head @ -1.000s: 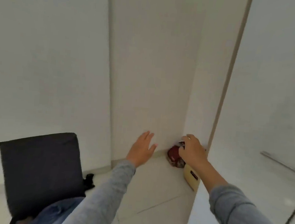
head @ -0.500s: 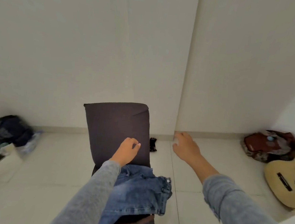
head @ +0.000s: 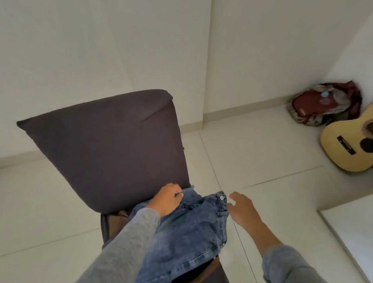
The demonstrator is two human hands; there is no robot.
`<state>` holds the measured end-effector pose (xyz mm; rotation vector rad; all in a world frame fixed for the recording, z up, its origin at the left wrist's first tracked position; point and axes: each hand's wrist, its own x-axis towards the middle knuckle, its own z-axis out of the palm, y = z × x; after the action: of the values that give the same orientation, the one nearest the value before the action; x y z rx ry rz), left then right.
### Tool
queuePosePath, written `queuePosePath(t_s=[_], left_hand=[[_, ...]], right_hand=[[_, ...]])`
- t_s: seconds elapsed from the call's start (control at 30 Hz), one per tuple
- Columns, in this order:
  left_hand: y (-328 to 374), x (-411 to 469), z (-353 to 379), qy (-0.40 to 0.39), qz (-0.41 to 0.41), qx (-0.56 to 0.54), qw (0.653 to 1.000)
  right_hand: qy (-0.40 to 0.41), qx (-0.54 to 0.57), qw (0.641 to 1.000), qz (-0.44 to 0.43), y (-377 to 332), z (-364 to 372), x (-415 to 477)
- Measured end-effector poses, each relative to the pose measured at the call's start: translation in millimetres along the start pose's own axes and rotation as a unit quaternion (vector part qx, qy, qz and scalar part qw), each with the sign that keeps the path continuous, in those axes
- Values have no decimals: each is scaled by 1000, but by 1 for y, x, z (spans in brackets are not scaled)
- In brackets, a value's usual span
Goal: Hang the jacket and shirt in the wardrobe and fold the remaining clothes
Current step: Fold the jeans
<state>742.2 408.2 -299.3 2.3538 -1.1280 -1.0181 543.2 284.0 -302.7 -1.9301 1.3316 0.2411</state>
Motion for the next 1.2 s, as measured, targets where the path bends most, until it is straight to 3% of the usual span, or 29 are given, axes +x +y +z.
queuePosePath(t_s=[0.23,0.47,0.6,0.8,0.9,0.97,1.1,1.2], left_hand=[[-51,71,92,-40,22,38,998],[-71,119,147,32,81,146,985],[-74,134,154,55,83,194,976],[-79,126,160,73,94,188,975],[-76,108,168,31,77,197,977],[-73,96,172,-6,59,197,979],[-59,73,170,-91,-16,137,986],[-40,53,155,-144,-54,-31,988]], right_hand=[[-66,96,986,116,57,99,46],[-107,194,935,276,106,186,86],[-38,323,870,370,114,210,102],[120,405,808,410,113,207,102],[159,505,750,396,105,178,94],[168,552,738,351,96,153,86],[127,587,771,211,69,108,71],[74,572,807,129,38,76,58]])
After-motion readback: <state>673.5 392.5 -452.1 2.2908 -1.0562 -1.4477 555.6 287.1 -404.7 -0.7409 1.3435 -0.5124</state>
